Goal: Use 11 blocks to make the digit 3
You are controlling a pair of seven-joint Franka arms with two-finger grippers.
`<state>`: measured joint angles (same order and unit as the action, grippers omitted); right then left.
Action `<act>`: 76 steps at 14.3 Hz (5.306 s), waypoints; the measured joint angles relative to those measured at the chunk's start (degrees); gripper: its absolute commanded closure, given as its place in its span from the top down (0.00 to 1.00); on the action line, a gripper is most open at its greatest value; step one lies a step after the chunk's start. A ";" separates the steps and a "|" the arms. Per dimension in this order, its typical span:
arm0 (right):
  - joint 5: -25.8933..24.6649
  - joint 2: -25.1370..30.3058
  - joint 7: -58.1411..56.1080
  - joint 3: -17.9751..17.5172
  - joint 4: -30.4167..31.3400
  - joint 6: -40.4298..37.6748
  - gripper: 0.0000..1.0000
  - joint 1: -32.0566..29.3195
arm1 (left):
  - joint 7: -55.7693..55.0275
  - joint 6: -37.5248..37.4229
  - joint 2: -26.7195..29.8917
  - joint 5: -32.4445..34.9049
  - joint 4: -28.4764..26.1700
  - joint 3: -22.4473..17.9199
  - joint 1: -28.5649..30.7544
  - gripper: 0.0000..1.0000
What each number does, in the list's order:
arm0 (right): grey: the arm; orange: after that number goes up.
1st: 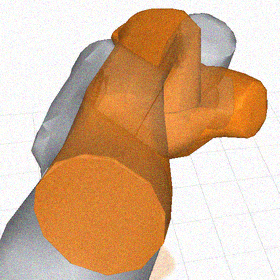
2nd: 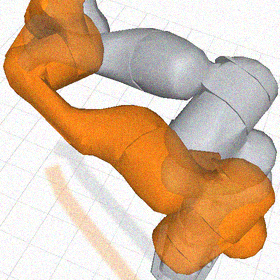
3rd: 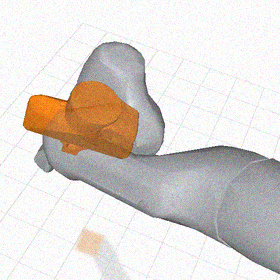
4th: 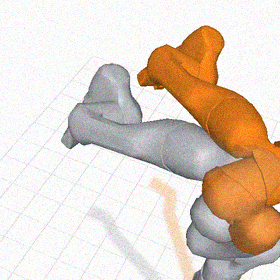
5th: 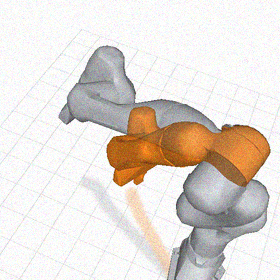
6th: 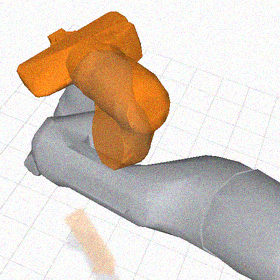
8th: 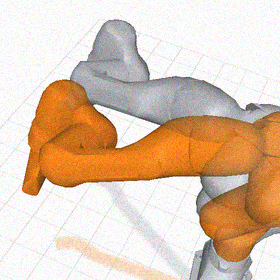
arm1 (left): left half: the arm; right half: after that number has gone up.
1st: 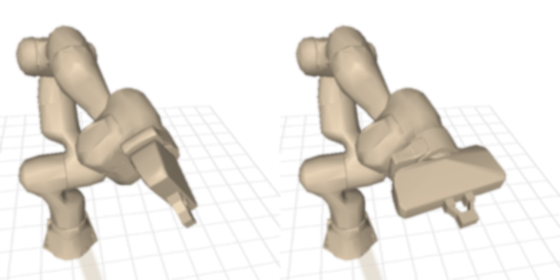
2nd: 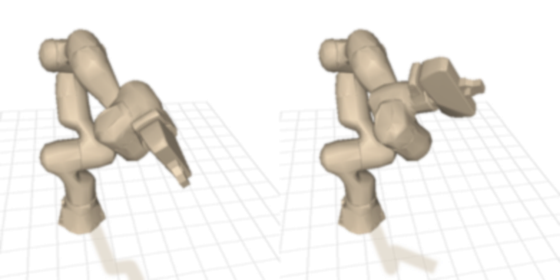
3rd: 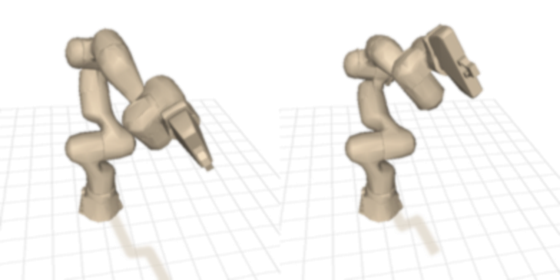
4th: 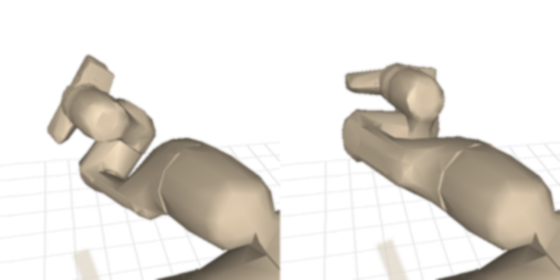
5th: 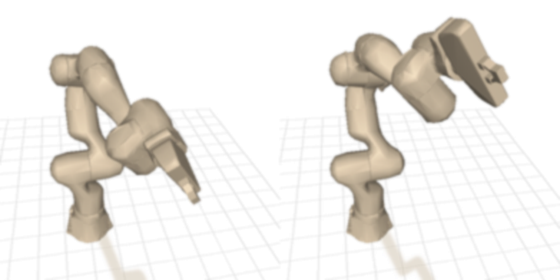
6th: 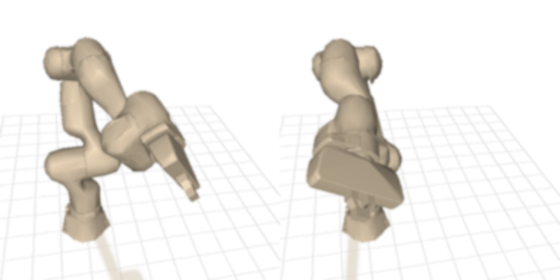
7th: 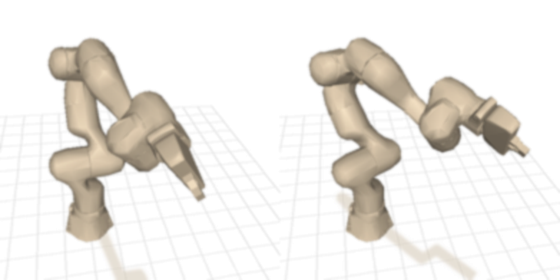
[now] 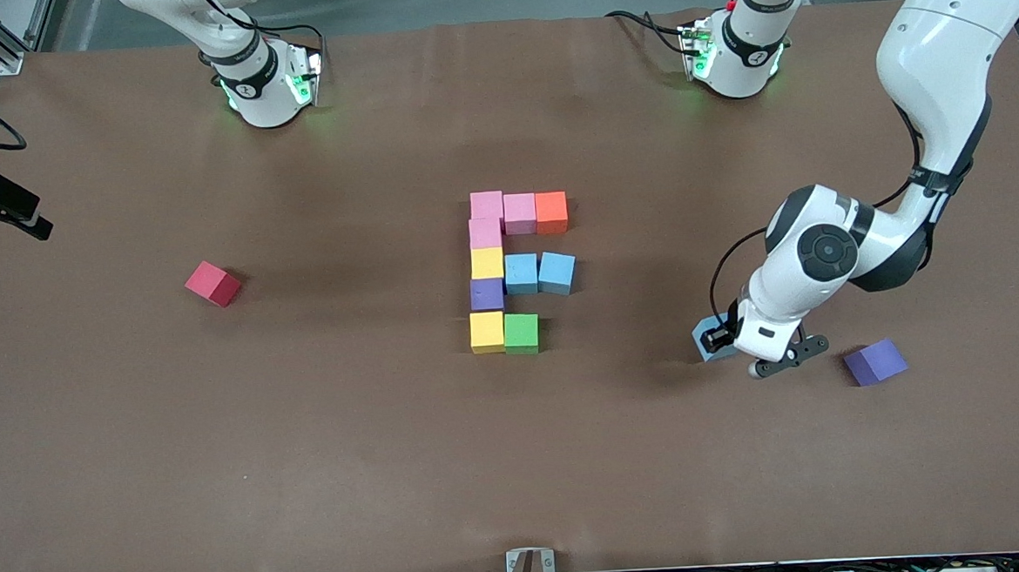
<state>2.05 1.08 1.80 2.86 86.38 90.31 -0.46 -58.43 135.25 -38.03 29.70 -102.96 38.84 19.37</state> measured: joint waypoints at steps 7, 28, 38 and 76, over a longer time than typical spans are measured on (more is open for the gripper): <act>0.00 0.00 0.00 -0.01 -0.01 0.19 1.00 0.00 | -36.44 -3.92 -5.04 -4.44 11.68 -1.81 -11.09 0.26; 0.00 0.00 0.00 -0.01 -0.01 0.90 1.00 0.01 | -78.26 -9.19 -12.67 -10.88 25.10 -11.83 -32.15 0.26; 0.00 -0.01 0.00 -0.03 -0.01 1.00 1.00 0.01 | -79.12 -9.37 -14.38 -13.26 26.37 -14.13 -36.45 0.26; 0.00 -0.30 0.00 -0.18 -0.04 1.08 1.00 0.11 | 7.35 -49.31 22.33 -24.15 29.33 -16.19 -18.05 1.00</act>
<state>2.05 0.77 1.80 2.69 86.34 91.39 -0.35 -51.08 85.94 -15.70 5.56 -73.63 22.64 1.31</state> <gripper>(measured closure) 0.000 0.000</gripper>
